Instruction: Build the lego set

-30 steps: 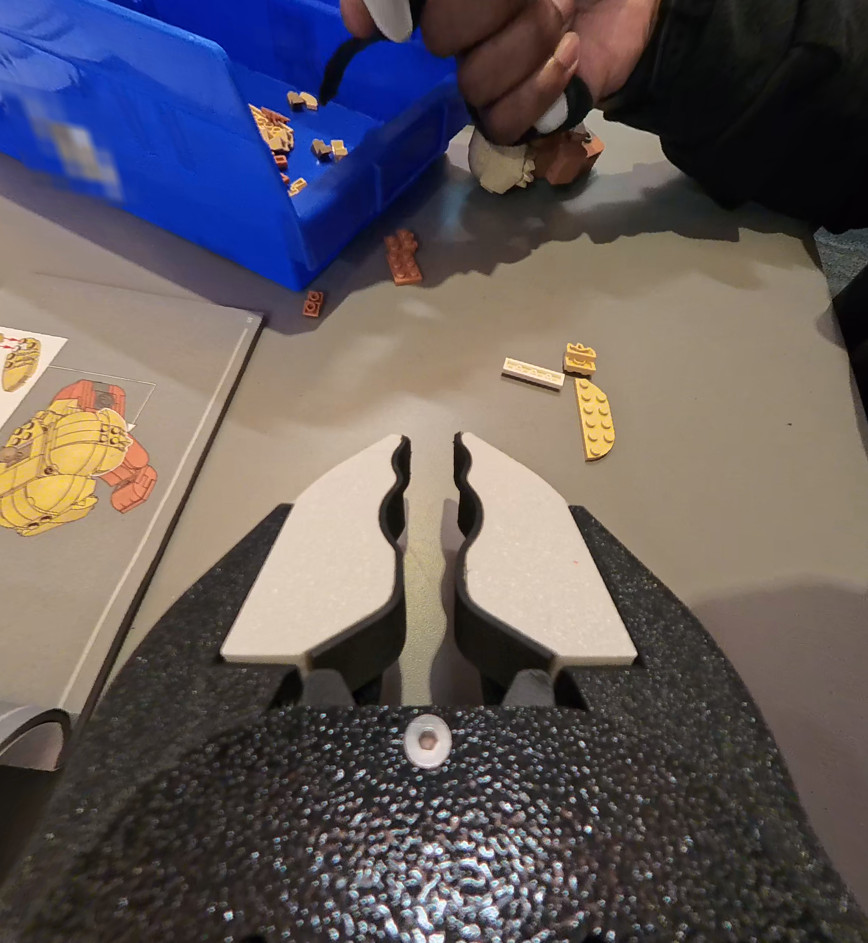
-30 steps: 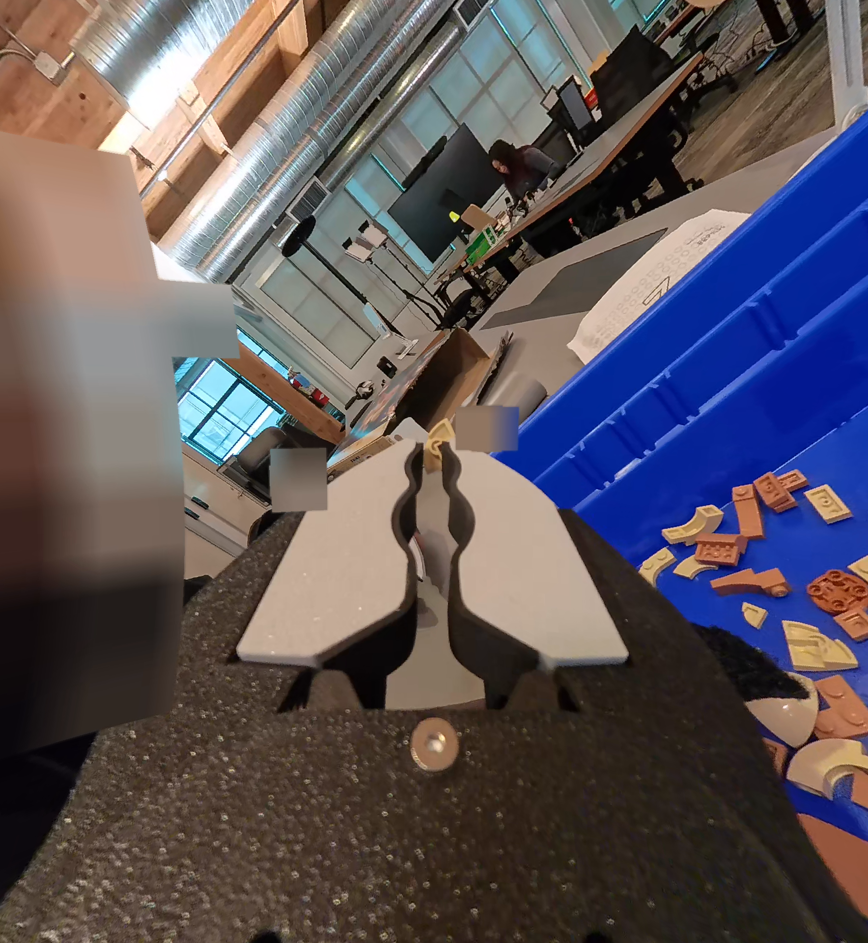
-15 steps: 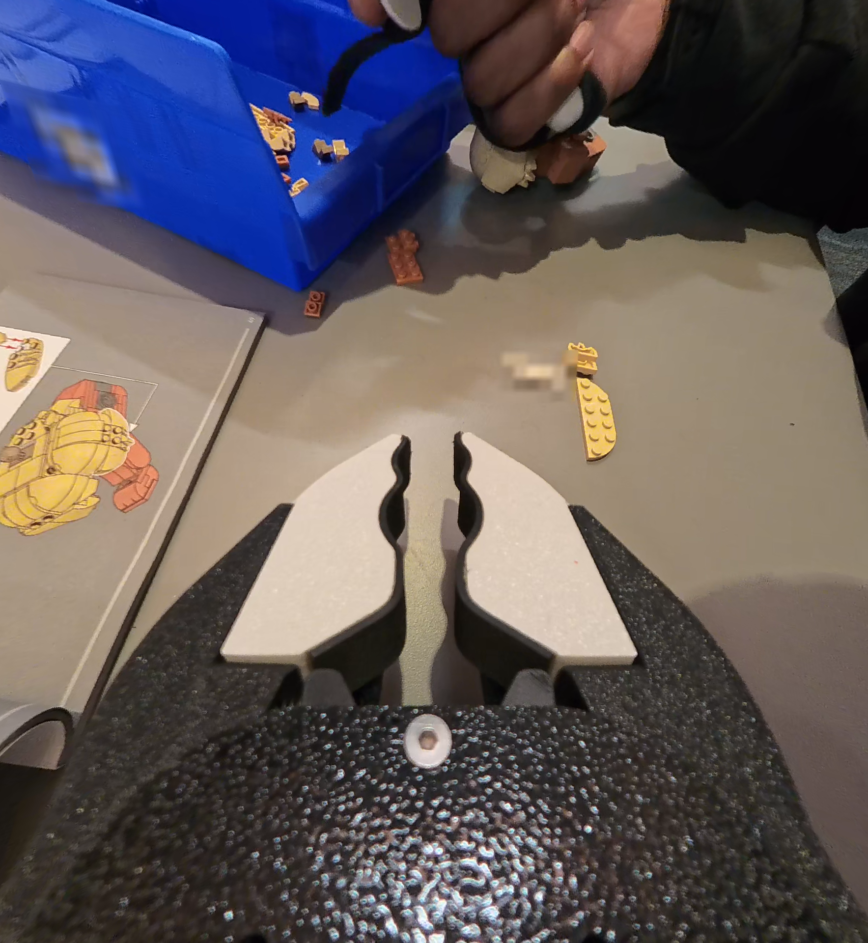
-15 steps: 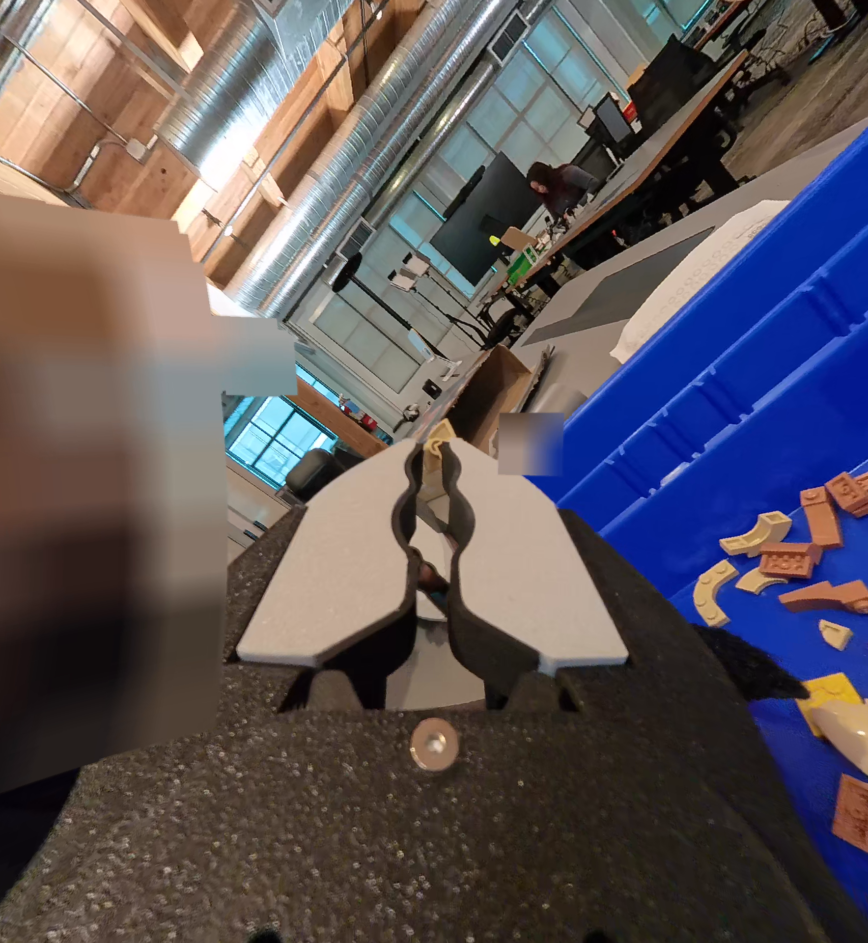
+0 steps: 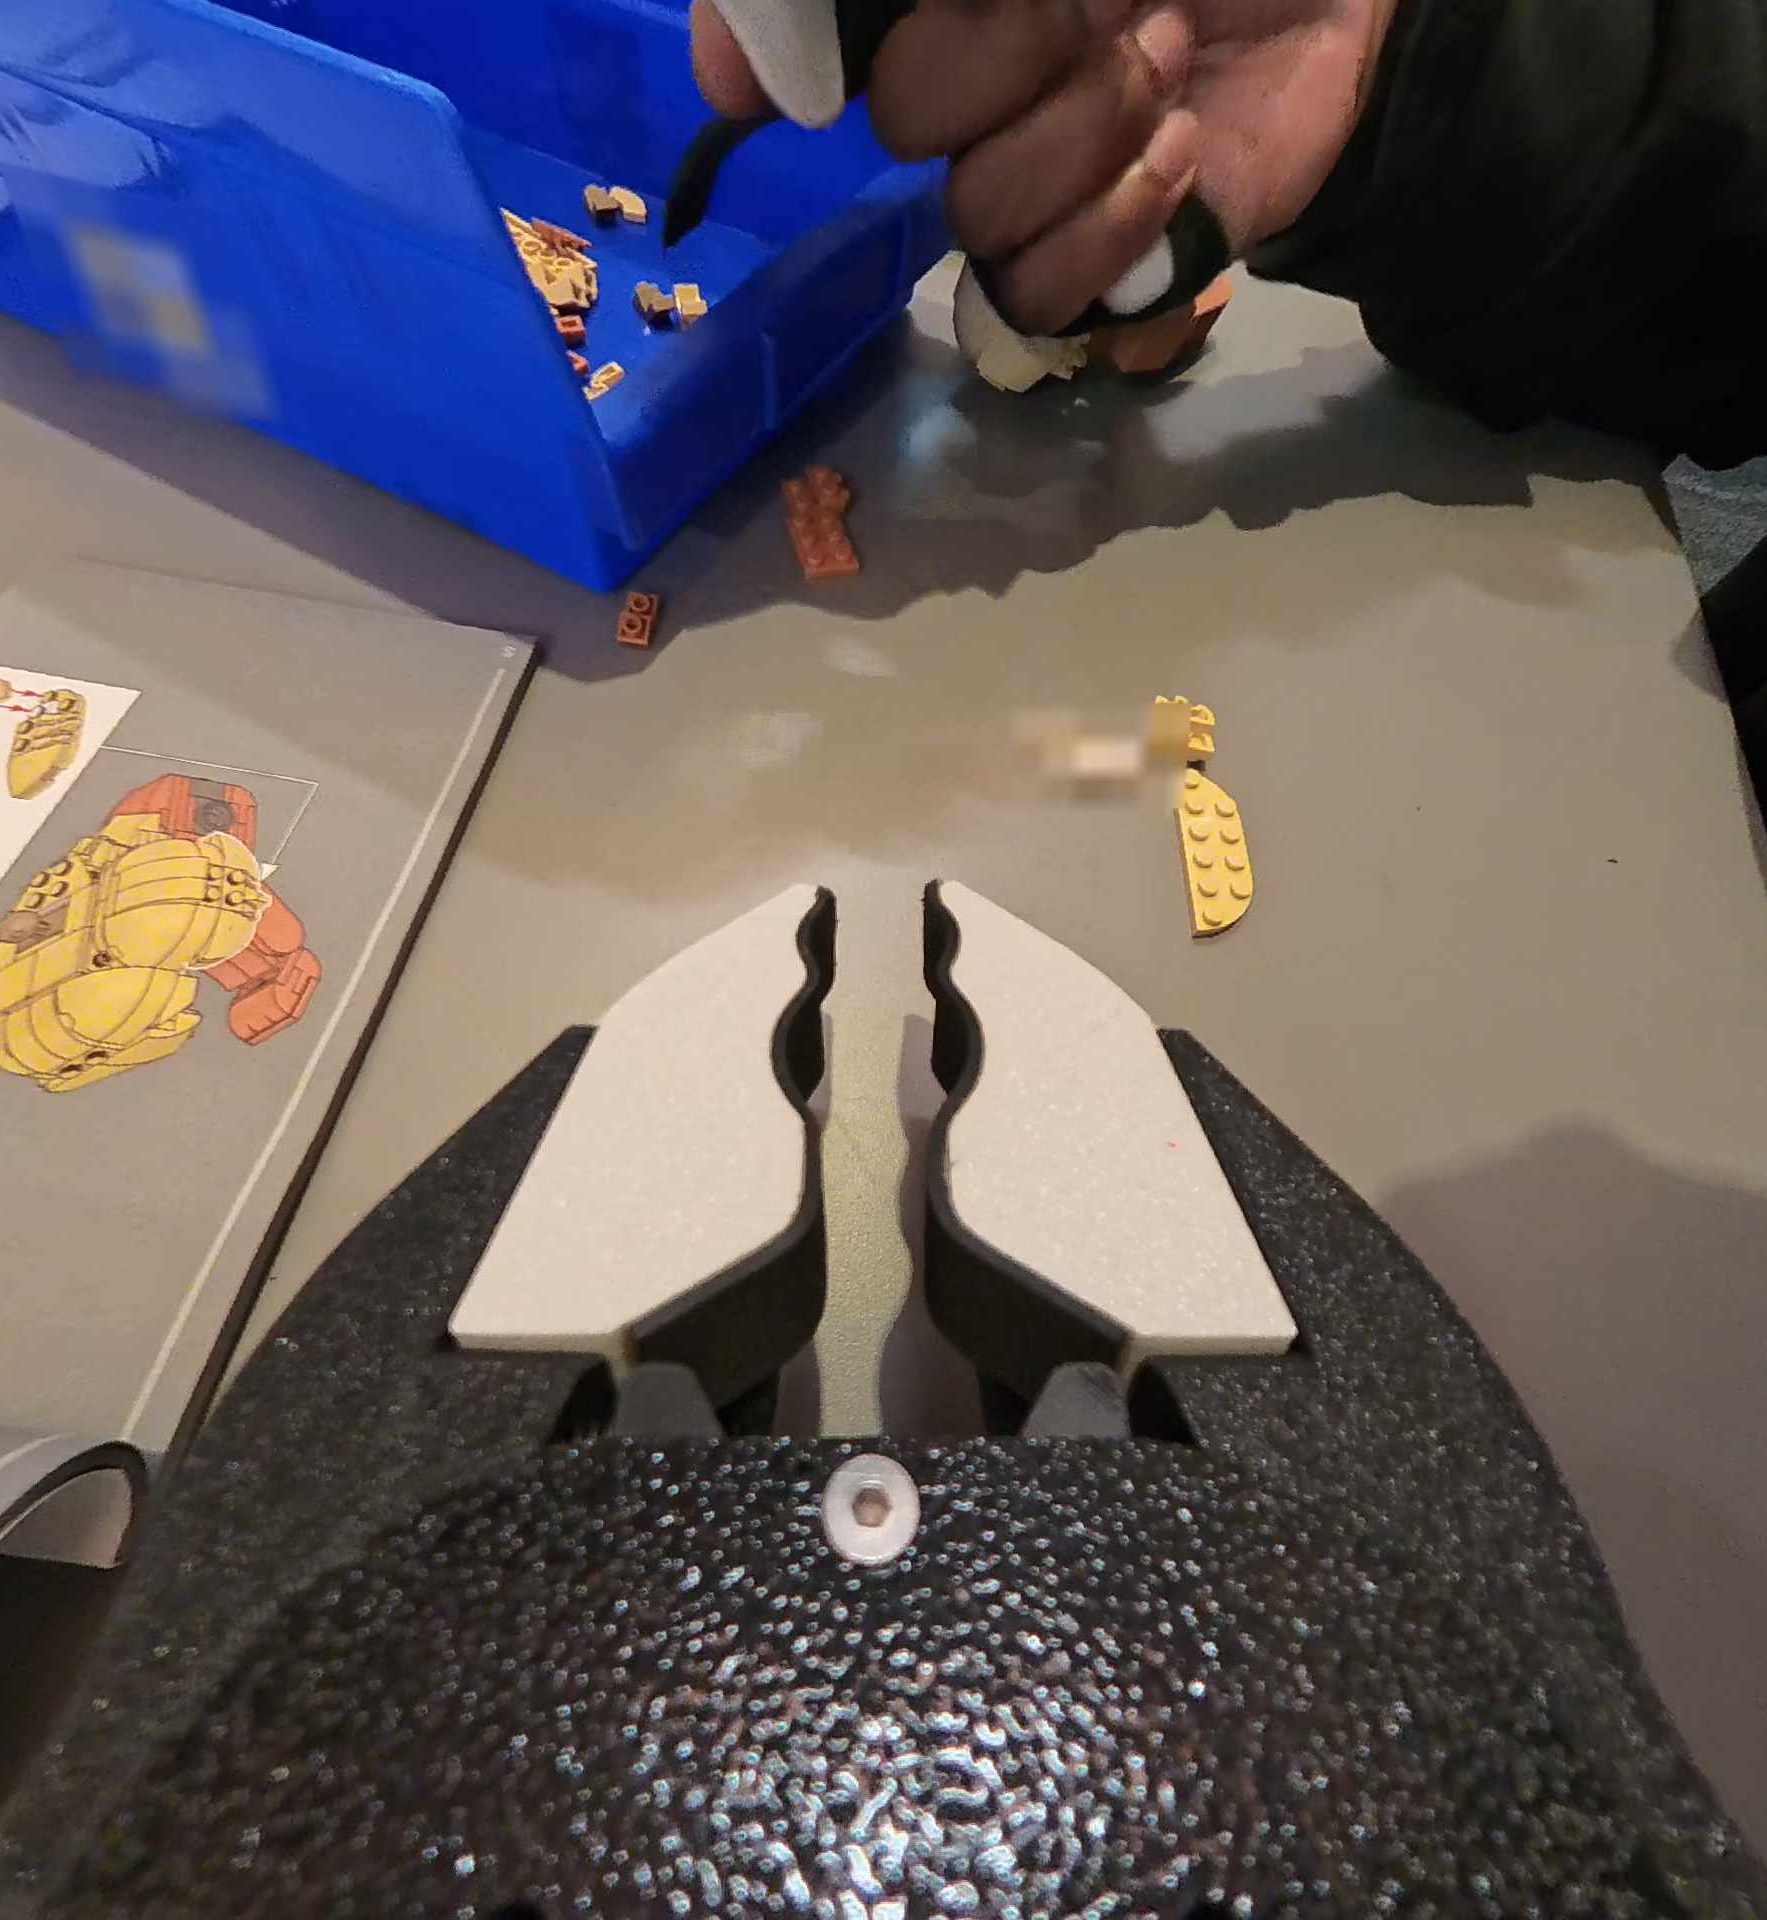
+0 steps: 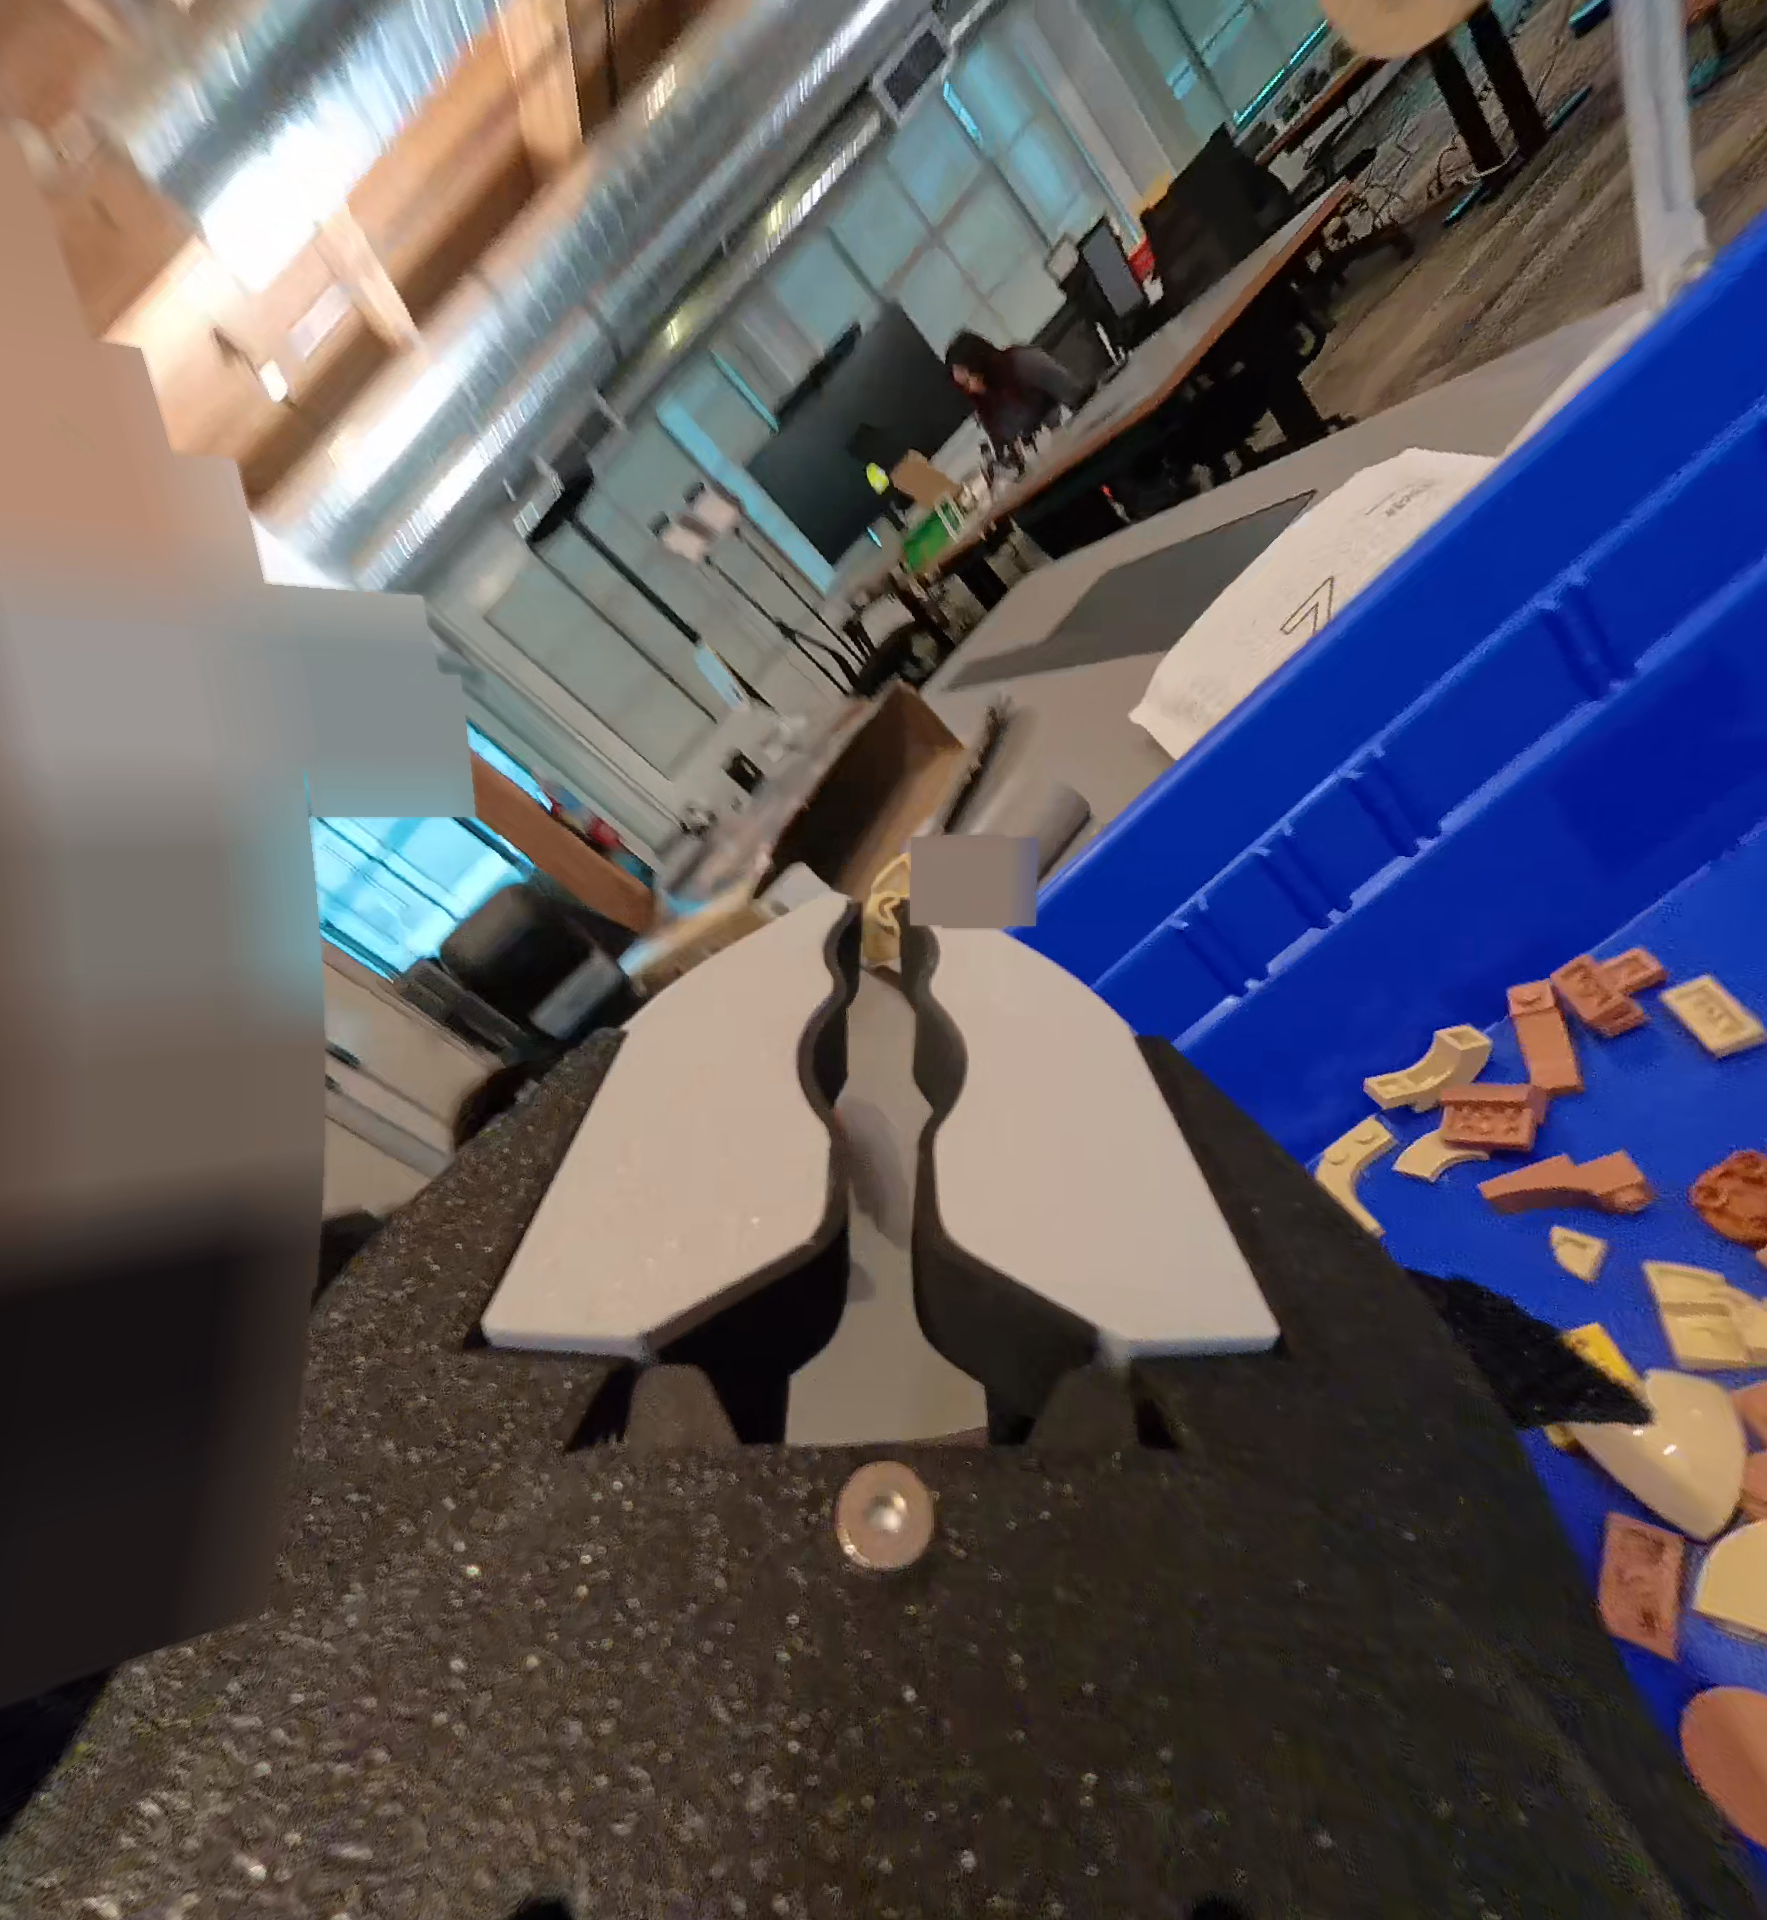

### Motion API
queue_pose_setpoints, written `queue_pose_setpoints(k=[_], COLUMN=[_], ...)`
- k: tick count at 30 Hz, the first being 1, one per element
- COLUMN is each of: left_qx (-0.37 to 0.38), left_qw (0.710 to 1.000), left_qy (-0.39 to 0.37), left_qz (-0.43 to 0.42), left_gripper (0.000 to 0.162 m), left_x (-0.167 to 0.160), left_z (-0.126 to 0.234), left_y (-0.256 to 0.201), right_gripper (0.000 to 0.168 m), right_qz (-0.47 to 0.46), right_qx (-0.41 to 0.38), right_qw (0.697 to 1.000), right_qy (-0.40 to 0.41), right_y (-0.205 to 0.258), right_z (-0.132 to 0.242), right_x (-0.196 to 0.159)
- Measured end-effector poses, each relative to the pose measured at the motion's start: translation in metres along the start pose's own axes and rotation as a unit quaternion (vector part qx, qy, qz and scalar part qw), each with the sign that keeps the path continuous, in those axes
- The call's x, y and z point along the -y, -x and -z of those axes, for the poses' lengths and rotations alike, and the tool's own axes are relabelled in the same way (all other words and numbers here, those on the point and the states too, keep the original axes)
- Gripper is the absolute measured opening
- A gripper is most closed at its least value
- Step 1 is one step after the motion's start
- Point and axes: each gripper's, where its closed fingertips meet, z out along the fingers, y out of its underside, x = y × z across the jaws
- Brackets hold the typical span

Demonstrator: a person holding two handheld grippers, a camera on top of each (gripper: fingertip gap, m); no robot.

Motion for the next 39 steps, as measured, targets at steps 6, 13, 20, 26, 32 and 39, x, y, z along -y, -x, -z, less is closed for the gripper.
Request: queue_pose_setpoints(k=[6, 13, 20, 26, 32, 39], left_qx=[-0.001, 0.0, 0.002, -0.011, -0.021, -0.026], left_qw=[1.0, 1.0, 1.0, 0.996, 0.987, 0.97], left_qy=[-0.002, -0.001, -0.009, -0.079, -0.109, -0.129], left_qz=[0.003, 0.002, -0.004, -0.046, -0.117, -0.203], left_gripper=[0.015, 0.016, 0.017, 0.024, 0.026, 0.018], left_x=[0.001, 0.0, 0.003, 0.024, 0.031, 0.032], left_z=[0.0, 0.0, 0.0, 0.005, 0.006, 0.008], left_y=[0.0, 0.0, 0.001, -0.01, -0.023, -0.036], right_gripper=[0.007, 0.006, 0.006, 0.006, 0.006, 0.006], right_qz=[0.259, 0.383, 0.337, 0.234, 0.174, 0.086], right_qx=[-0.062, -0.09, -0.037, 0.034, 0.078, 0.12], right_qw=[0.951, 0.888, 0.908, 0.935, 0.939, 0.946], right_qy=[0.156, 0.239, 0.246, 0.264, 0.285, 0.29], right_y=[0.012, 0.009, 0.027, 0.046, 0.055, 0.064], right_z=[-0.017, -0.023, -0.026, -0.032, -0.03, -0.028], right_x=[-0.056, -0.101, -0.118, -0.141, -0.153, -0.154])
